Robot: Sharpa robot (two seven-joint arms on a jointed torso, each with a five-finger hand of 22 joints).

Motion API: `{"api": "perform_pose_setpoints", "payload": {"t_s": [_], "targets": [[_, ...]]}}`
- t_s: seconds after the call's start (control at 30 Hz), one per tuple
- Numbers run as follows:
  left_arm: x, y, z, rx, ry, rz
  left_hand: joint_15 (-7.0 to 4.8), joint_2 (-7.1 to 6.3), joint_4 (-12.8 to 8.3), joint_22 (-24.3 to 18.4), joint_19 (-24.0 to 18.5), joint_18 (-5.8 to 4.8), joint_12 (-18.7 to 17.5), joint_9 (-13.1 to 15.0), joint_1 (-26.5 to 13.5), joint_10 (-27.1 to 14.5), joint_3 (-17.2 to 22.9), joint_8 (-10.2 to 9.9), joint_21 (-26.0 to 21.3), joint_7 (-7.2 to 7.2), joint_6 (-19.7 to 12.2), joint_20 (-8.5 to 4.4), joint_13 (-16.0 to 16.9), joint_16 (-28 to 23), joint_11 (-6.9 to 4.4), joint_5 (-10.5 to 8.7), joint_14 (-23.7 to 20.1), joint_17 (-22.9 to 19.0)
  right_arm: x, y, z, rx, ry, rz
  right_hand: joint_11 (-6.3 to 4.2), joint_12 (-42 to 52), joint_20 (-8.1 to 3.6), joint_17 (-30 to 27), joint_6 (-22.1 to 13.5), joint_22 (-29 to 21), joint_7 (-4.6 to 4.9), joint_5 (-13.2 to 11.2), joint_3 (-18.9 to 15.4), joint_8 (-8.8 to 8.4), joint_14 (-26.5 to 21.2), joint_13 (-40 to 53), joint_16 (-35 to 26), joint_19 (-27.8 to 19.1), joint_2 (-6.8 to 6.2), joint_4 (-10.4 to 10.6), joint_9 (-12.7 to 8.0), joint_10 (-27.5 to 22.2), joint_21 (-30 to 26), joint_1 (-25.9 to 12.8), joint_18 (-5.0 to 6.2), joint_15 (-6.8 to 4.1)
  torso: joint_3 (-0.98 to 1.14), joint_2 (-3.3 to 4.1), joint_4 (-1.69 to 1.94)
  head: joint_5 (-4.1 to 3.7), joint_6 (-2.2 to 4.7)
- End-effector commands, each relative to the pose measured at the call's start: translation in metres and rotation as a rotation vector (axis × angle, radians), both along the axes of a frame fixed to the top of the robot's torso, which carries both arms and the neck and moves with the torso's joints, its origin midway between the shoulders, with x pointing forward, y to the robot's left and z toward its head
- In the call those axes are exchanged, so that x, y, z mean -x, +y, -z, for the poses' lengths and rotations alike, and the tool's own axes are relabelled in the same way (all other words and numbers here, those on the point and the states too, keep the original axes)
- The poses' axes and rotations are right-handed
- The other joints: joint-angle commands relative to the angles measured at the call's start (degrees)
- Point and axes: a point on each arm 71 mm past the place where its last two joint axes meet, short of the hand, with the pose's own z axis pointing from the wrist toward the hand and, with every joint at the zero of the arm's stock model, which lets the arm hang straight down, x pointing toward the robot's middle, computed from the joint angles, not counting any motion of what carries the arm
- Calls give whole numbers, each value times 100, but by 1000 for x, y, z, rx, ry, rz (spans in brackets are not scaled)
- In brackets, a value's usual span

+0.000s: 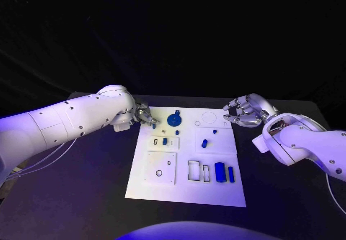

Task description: Assemble the parts on the task board

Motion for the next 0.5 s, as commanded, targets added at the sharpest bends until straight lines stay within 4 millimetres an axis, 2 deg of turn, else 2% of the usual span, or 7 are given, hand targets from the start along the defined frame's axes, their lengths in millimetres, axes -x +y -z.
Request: {"api": "perform_pose_setpoints", "payload": {"t_s": [0.03,0.3,0.4,0.47,0.5], "targets": [[0,-3,0,-1,12,18,29,24,-2,1,-27,-23,-17,-6,76,-48,-44,-35,-35,7,-39,22,3,-33,3,10,249,32,0,1,0,6,0,-13,-14,-26,10,473,-35,986,1,17,17,40,347,-4,-20,40,-1,-7,10,-10,-32,-69,83,0,3,-3,-4,5,-5],[1,-4,1,28,29,20,20,291,-64,-45,-58,-11,-30,0,754,-94,167,-45,-64,-12,-71,23,-25,-35,-13,15,247,29,0,1,0,7,0,-10,-14,-26,10,473,-35,986,1,17,17,40,347,-4,-20,40,-1,-7,10,-10,-32,-69,83,0,1,1,-7,3,-17],[2,-4,1,41,35,20,16,320,-112,-46,-61,-10,-33,8,920,-100,269,-38,-66,-19,-85,20,-28,-35,-20,8,248,30,0,1,0,7,-1,-9,-14,-26,10,473,-35,986,1,17,17,40,347,-4,-20,40,-1,-7,10,-10,-32,-69,83,0,3,-3,-2,4,-28],[2,-4,1,51,40,19,2,396,-243,-42,-63,-9,-39,29,1211,-98,535,-16,-66,-30,-119,9,-29,-37,-33,-34,248,28,0,1,0,7,0,-8,-14,-26,10,473,-35,986,1,17,17,40,347,-4,-20,40,-1,-7,10,-10,-32,-69,83,0,4,0,0,3,-29],[2,-4,1,56,41,17,5,393,-303,-42,-65,-9,-44,46,1308,-93,696,1,-68,-21,-145,7,-32,-37,-29,-66,248,28,0,1,0,7,0,-8,-14,-26,10,473,-35,986,1,17,17,40,347,-4,-20,40,-1,-7,10,-10,-32,-69,83,0,3,-1,0,3,-29]]}}
